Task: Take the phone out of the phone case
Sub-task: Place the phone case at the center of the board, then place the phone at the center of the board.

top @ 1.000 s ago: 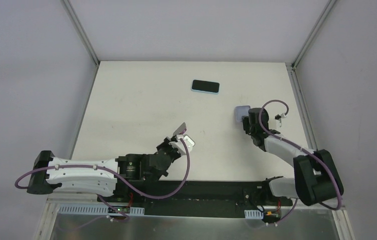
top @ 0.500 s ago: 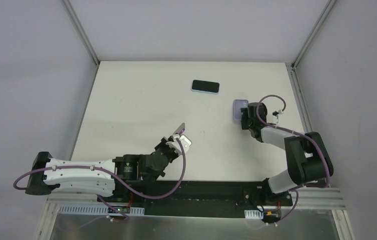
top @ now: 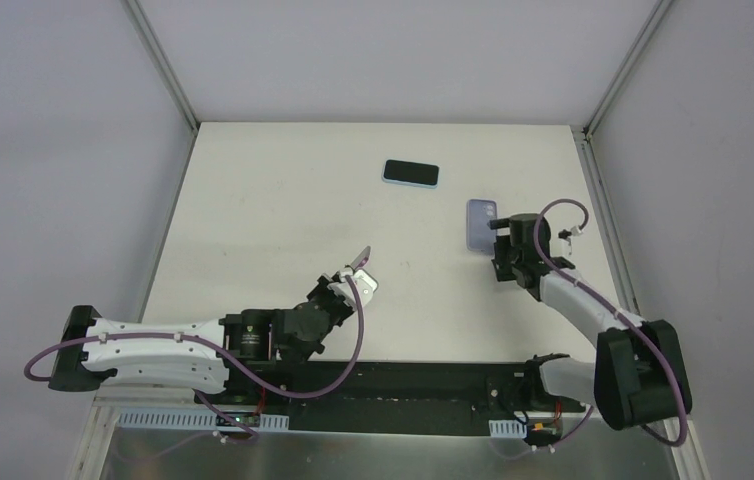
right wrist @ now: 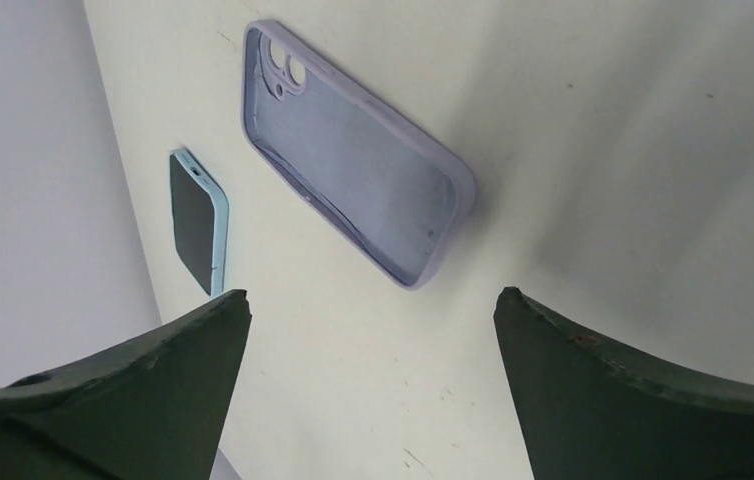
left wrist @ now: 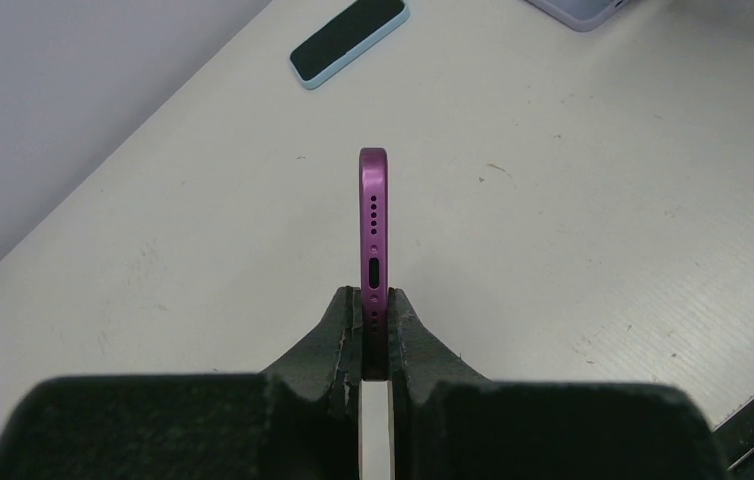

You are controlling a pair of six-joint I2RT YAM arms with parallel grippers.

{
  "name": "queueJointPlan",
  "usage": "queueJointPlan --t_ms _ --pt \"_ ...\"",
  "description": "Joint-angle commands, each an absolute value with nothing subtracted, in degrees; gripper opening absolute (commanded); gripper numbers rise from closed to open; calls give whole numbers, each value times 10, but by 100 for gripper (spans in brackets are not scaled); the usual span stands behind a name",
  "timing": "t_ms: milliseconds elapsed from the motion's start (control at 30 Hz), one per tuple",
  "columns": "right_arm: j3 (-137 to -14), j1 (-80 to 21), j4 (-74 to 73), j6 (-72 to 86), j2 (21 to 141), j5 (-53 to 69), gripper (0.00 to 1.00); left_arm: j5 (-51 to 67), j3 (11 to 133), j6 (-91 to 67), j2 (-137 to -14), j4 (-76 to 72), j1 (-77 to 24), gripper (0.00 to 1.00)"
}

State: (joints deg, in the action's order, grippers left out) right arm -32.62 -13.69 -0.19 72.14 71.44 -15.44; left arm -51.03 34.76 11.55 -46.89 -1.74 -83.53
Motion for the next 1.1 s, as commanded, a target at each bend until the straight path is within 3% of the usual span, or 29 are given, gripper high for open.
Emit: queueJointPlan --t_ms 0,200,367,500,700,900,1067 --pt "-307 -134 -101 686 629 -121 97 -497 357 122 -456 -57 -833 0" --pt "-329 -146 -155 633 473 107 94 -423 356 218 -467 -80 -834 0" --pt "-354 -187 -169 662 422 255 93 -349 314 368 -473 -210 -836 0" --pt "-376 -242 -136 702 450 320 93 -340 345 482 -533 -241 -837 0" --pt "-391 -298 -118 713 482 309 91 -382 380 613 -618 -286 -877 0" --pt "-388 -322 -78 722 513 307 74 -387 382 654 -656 -319 -895 0" --pt "-381 -329 -37 742 533 309 48 -383 382 646 -651 -329 -899 0"
